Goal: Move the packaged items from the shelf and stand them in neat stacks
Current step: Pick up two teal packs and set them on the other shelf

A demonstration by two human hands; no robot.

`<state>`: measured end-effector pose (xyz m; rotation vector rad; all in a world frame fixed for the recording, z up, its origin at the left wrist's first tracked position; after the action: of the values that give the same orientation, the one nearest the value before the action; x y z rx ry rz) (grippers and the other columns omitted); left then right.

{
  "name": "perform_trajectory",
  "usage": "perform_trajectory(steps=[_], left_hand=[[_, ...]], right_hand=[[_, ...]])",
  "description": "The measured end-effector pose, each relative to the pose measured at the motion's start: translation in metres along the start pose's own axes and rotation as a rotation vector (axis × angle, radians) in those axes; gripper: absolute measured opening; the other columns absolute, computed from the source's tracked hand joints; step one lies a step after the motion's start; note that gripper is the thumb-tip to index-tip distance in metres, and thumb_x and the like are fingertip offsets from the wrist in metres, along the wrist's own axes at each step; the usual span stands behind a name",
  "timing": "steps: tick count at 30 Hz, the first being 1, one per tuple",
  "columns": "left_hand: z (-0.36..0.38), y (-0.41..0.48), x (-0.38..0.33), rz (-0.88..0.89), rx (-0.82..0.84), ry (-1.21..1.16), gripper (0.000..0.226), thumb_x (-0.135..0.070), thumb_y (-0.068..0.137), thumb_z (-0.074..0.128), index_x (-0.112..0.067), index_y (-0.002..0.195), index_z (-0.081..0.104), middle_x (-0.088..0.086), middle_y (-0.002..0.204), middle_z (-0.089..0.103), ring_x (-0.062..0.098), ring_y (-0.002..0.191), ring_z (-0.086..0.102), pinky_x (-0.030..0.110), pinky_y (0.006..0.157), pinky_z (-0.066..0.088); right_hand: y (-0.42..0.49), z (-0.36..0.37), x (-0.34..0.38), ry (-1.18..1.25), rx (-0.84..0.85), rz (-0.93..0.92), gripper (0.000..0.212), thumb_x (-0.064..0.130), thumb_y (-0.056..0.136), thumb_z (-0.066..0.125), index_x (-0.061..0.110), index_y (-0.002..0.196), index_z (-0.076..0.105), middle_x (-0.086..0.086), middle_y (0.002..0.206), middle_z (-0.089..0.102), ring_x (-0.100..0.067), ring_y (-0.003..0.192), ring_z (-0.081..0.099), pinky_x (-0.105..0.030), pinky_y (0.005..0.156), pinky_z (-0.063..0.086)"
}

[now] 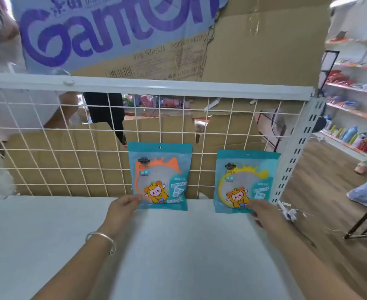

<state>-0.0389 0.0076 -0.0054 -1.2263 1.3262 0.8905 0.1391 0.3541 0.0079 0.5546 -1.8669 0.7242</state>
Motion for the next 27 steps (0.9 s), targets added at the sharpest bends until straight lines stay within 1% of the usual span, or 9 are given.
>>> perform_trajectory(steps=[2,4,6,9,13,16,19,23,27], left_hand=[[-0.002,0.012,-0.001,0.010,-0.086,-0.019,0.010,-0.012,0.088,0.063,-0.013,0.095,0.070,0.007,0.097,0.065,0.013,0.076,0.055,0.026,0.072,0.043],[-0.005,0.023,0.003,0.004,-0.161,-0.027,0.016,-0.011,0.085,0.066,-0.009,0.100,0.069,0.009,0.103,0.067,0.017,0.082,0.059,0.027,0.076,0.046],[-0.005,0.030,0.005,0.009,-0.201,0.028,0.026,-0.009,0.083,0.068,-0.005,0.108,0.067,0.010,0.107,0.066,0.023,0.092,0.060,0.032,0.084,0.048],[0.001,0.041,0.003,0.023,-0.208,0.084,0.036,-0.011,0.082,0.070,0.000,0.114,0.061,0.012,0.106,0.064,0.025,0.093,0.058,0.033,0.082,0.046],[0.008,0.053,-0.003,-0.007,-0.151,0.006,0.036,-0.011,0.085,0.067,-0.004,0.119,0.058,0.008,0.109,0.065,0.028,0.096,0.063,0.042,0.090,0.051],[0.009,0.062,-0.005,-0.020,-0.079,-0.023,0.035,-0.019,0.083,0.070,-0.010,0.116,0.062,0.008,0.108,0.070,0.031,0.097,0.067,0.047,0.090,0.052],[0.009,0.065,-0.001,-0.023,-0.060,-0.072,0.032,-0.024,0.081,0.072,-0.009,0.108,0.063,0.008,0.100,0.071,0.028,0.090,0.069,0.039,0.080,0.056],[0.009,0.059,0.001,-0.022,0.073,-0.042,0.026,-0.024,0.083,0.069,-0.007,0.103,0.066,0.007,0.098,0.073,0.022,0.089,0.070,0.032,0.075,0.055],[0.005,0.052,-0.001,-0.024,0.147,-0.065,0.018,-0.018,0.086,0.066,-0.006,0.100,0.068,0.006,0.097,0.074,0.018,0.086,0.071,0.021,0.066,0.053]], right_hand=[[0.014,-0.011,0.005,0.023,-0.126,-0.091,0.020,0.012,0.085,0.062,0.000,0.101,0.059,-0.005,0.083,0.052,-0.017,0.074,0.048,-0.016,0.063,0.040],[0.024,-0.019,0.005,0.003,-0.235,-0.145,0.028,0.014,0.082,0.066,0.004,0.105,0.053,-0.006,0.089,0.049,-0.021,0.082,0.047,-0.013,0.062,0.039],[0.032,-0.022,0.005,-0.096,-0.334,-0.184,0.034,0.010,0.085,0.066,0.000,0.115,0.054,-0.007,0.102,0.051,-0.022,0.091,0.048,-0.024,0.073,0.038],[0.053,-0.022,-0.004,-0.145,-0.395,-0.192,0.037,0.009,0.080,0.067,-0.005,0.112,0.055,-0.021,0.111,0.058,-0.034,0.096,0.056,-0.037,0.078,0.048],[0.113,-0.019,-0.049,-0.220,-0.280,-0.136,0.059,0.047,0.055,0.063,0.017,0.105,0.053,-0.013,0.103,0.061,-0.034,0.095,0.061,-0.051,0.080,0.054],[0.130,-0.021,-0.056,-0.148,-0.254,-0.119,0.058,0.048,0.049,0.068,0.021,0.098,0.053,-0.009,0.100,0.063,-0.030,0.089,0.063,-0.051,0.078,0.055],[0.117,-0.024,-0.039,-0.141,-0.238,-0.095,0.057,0.055,0.051,0.070,0.020,0.095,0.059,-0.008,0.098,0.066,-0.028,0.088,0.065,-0.049,0.078,0.056],[0.069,-0.013,-0.003,-0.101,0.004,-0.079,0.019,0.025,0.083,0.071,0.013,0.096,0.064,-0.005,0.091,0.069,-0.019,0.079,0.066,-0.025,0.065,0.054],[0.061,-0.007,-0.005,-0.006,0.154,-0.075,0.011,0.013,0.089,0.062,0.010,0.099,0.065,-0.008,0.094,0.070,-0.007,0.066,0.070,-0.014,0.054,0.051]])
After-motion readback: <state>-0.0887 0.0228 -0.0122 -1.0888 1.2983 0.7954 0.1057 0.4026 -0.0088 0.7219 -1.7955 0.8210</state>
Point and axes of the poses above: each hand's wrist, its own y-axis towards the middle knuckle, its own z-axis out of the palm, x = y × z, the point moved 4 cm from there along y, towards the middle knuckle
